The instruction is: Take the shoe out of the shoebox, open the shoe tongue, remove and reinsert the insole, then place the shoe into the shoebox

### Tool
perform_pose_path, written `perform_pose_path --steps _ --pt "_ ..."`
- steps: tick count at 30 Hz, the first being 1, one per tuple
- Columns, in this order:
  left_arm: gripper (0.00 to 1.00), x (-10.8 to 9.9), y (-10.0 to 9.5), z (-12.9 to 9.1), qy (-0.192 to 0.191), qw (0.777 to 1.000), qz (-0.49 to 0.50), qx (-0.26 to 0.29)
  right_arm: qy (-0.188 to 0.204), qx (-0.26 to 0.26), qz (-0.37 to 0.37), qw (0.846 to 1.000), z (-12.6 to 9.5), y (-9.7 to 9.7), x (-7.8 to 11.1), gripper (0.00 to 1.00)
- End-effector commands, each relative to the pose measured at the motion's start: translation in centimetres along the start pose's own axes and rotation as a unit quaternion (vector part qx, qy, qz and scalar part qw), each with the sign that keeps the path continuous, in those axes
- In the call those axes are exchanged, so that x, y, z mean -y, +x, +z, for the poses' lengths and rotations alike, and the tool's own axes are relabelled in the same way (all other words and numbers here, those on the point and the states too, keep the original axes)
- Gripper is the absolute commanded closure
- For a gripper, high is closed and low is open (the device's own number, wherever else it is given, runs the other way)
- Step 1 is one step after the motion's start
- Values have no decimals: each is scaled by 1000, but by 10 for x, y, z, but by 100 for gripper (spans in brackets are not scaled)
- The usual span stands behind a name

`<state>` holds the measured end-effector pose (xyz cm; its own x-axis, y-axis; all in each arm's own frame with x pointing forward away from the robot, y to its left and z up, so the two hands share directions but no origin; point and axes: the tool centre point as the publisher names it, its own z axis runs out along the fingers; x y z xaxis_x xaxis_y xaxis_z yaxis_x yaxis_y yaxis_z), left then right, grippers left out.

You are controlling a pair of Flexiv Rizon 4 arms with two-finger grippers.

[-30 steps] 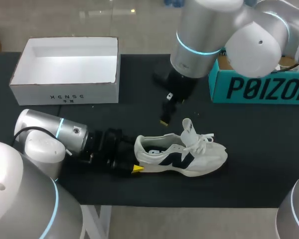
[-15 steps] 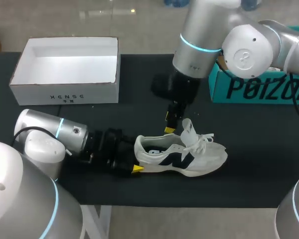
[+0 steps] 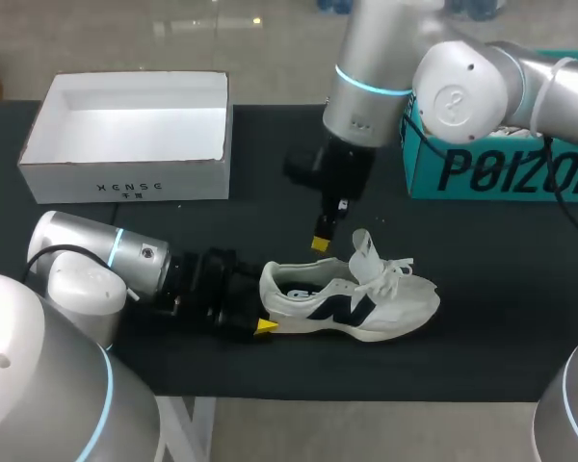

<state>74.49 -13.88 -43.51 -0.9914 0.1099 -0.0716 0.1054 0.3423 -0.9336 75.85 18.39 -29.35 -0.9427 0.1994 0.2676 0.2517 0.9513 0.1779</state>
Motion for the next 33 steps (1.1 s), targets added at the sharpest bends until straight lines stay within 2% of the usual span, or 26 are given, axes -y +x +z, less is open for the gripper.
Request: perform_pose_path --steps 1,14,20,24,33 --pt "100 -5 0 2 -1 1000 0 0 -1 0 0 1000 1 0 1 100" --pt "100 -5 0 2 -1 1000 0 0 3 3 -9 1000 3 2 -3 100" --pt "100 -5 0 2 -1 1000 0 0 10 10 -14 1000 17 7 -6 100" --pt "100 -5 0 2 -1 1000 0 0 5 24 -21 999 30 11 -1 100" --pt "100 -5 0 2 -1 1000 0 0 26 26 -1 999 47 18 10 100"
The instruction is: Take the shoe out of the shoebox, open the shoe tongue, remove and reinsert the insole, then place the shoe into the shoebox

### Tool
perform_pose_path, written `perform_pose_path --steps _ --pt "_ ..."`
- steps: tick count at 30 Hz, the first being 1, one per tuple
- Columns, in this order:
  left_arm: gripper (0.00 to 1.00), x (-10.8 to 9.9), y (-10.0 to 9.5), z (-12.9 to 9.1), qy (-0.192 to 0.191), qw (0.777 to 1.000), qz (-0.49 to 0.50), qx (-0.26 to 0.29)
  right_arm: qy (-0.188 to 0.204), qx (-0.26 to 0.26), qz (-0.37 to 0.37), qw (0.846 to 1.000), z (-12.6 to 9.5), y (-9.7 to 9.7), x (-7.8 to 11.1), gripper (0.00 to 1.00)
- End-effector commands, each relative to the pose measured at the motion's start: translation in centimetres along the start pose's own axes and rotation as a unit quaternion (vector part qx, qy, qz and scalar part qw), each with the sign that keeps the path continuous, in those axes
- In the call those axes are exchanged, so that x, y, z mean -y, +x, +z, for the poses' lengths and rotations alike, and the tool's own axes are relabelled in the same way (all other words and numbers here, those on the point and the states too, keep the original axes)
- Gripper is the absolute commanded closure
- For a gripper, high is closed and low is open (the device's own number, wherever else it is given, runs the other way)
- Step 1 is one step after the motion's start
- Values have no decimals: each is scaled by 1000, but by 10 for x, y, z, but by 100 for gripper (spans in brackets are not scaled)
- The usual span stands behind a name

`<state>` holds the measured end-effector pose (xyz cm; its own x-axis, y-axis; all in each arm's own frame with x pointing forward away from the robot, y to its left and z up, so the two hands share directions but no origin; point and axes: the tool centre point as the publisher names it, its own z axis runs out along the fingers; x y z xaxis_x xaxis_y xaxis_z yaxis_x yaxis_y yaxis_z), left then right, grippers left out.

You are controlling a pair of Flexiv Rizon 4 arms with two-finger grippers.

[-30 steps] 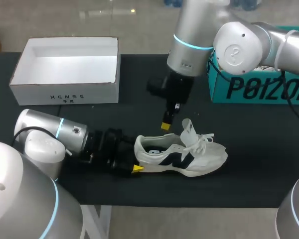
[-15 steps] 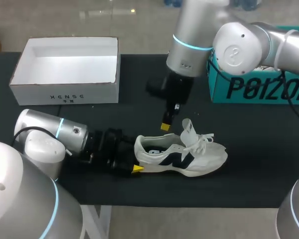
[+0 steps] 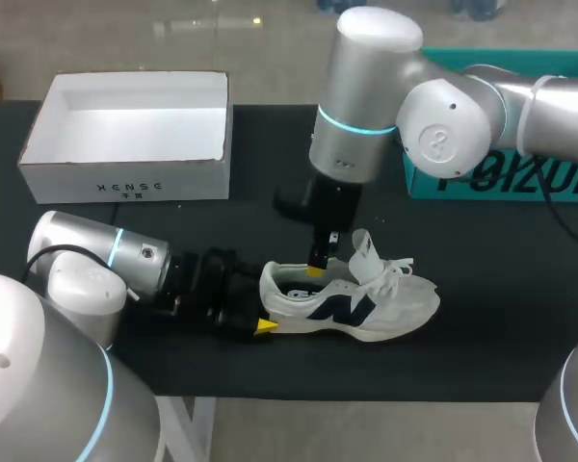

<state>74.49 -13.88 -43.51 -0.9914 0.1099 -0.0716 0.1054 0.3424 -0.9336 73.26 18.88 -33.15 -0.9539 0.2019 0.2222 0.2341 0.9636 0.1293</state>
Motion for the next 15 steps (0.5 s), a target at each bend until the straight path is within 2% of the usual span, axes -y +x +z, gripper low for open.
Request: perform_pose_path --steps 1,5,15 --pt "100 -5 0 2 -1 1000 0 0 5 4 11 1000 5 3 4 100" --pt "100 -5 0 2 -1 1000 0 0 11 10 15 1000 3 2 9 100" --pt "100 -5 0 2 -1 1000 0 0 36 17 24 999 1 -14 18 100"
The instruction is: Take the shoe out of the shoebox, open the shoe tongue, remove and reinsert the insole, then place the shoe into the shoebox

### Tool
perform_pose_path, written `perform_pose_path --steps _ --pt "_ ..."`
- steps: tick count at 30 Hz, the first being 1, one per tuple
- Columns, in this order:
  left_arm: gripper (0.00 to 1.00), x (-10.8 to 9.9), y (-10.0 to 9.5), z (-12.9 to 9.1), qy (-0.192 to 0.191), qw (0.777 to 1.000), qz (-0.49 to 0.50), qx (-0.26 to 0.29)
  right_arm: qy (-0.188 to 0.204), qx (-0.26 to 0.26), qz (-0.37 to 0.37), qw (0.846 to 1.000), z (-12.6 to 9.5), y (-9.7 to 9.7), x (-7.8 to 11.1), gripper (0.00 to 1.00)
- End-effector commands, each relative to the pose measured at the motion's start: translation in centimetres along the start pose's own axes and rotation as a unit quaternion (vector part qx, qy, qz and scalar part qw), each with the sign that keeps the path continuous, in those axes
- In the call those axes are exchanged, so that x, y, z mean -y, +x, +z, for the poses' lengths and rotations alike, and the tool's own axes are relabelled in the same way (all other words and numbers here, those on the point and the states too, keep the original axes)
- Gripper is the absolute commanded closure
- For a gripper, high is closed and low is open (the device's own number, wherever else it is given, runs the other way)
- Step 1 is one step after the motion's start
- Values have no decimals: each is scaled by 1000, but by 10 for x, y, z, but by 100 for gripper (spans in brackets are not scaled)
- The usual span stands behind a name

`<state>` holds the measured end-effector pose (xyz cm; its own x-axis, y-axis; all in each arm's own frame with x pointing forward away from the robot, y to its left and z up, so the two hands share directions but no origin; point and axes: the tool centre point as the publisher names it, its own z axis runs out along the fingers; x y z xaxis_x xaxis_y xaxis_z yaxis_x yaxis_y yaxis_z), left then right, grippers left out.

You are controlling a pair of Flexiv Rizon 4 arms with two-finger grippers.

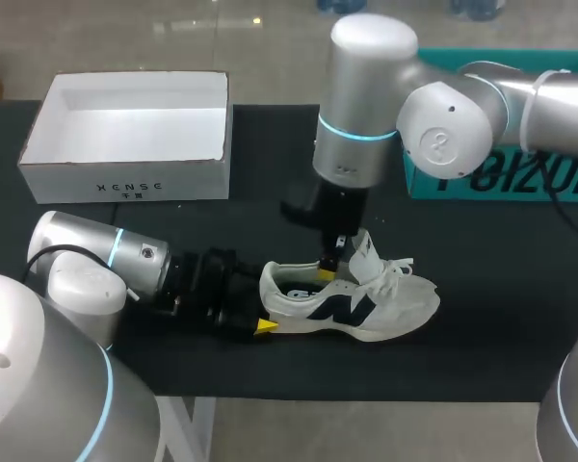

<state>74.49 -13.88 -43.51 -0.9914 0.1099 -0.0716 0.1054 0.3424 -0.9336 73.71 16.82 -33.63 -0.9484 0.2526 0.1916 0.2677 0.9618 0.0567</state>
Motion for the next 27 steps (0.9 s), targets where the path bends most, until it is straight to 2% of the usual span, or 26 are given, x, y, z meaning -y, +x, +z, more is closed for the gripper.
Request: perform_pose_path --steps 1,12,27 --pt "100 -5 0 2 -1 1000 0 0 6 3 6 1000 2 -5 -2 100" --pt "100 -5 0 2 -1 1000 0 0 23 7 22 999 20 -22 -5 100" --pt "100 -5 0 2 -1 1000 0 0 43 18 48 998 38 -33 -7 100"
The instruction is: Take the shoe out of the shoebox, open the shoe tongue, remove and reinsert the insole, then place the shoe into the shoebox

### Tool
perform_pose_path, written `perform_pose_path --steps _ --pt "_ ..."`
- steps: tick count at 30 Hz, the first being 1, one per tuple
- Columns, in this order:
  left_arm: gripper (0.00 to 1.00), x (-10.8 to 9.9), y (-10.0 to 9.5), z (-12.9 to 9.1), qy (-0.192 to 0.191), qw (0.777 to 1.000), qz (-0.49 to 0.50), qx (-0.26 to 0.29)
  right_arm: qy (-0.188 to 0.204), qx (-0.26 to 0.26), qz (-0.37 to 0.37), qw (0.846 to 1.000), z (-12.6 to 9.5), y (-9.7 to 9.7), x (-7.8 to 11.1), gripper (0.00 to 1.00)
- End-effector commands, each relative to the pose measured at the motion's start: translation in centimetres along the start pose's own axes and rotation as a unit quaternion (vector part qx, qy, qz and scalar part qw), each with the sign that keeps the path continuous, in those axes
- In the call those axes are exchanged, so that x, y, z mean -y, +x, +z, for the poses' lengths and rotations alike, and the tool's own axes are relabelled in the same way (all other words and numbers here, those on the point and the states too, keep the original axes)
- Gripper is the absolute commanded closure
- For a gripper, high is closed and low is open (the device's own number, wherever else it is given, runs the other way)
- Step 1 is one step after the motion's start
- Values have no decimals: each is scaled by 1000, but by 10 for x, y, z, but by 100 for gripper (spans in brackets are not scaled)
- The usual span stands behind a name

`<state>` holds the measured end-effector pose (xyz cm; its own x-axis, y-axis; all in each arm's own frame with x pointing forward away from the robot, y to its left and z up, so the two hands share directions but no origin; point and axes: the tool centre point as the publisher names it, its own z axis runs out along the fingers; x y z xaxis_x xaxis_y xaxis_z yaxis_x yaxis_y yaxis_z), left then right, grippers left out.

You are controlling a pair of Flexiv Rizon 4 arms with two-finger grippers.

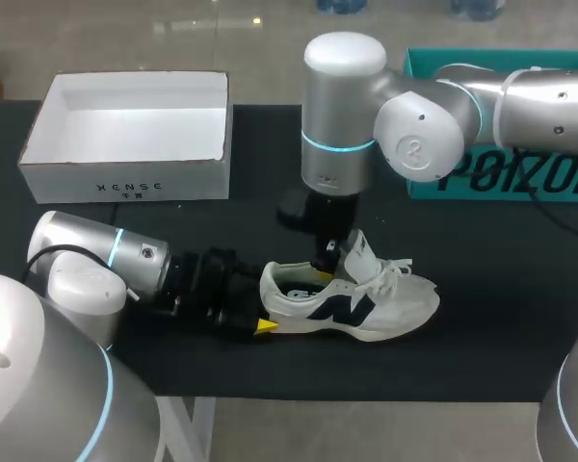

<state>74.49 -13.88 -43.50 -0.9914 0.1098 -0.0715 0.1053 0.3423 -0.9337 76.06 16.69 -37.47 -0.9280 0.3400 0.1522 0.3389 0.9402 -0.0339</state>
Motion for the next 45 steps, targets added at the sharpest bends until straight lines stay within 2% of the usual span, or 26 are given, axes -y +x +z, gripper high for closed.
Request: perform_pose_path --steps 1,10,14,21,29,43,45 --pt "100 -5 0 2 -1 1000 0 0 4 -2 3 1000 5 -3 -4 100" --pt "100 -5 0 2 -1 1000 0 0 2 -2 2 1000 6 -7 -2 99" --pt "100 -5 0 2 -1 1000 0 0 2 -4 1 1000 6 -8 -3 67" --pt "100 -5 0 2 -1 1000 0 0 2 -4 0 1000 5 -8 -3 55" --pt "100 -5 0 2 -1 1000 0 0 0 -11 -1 1000 15 -9 -3 57" --pt "100 -5 0 2 -1 1000 0 0 -4 -59 -4 998 73 -1 -4 64" --pt "100 -5 0 2 -1 1000 0 0 -1 -65 -7 998 77 1 -4 69"
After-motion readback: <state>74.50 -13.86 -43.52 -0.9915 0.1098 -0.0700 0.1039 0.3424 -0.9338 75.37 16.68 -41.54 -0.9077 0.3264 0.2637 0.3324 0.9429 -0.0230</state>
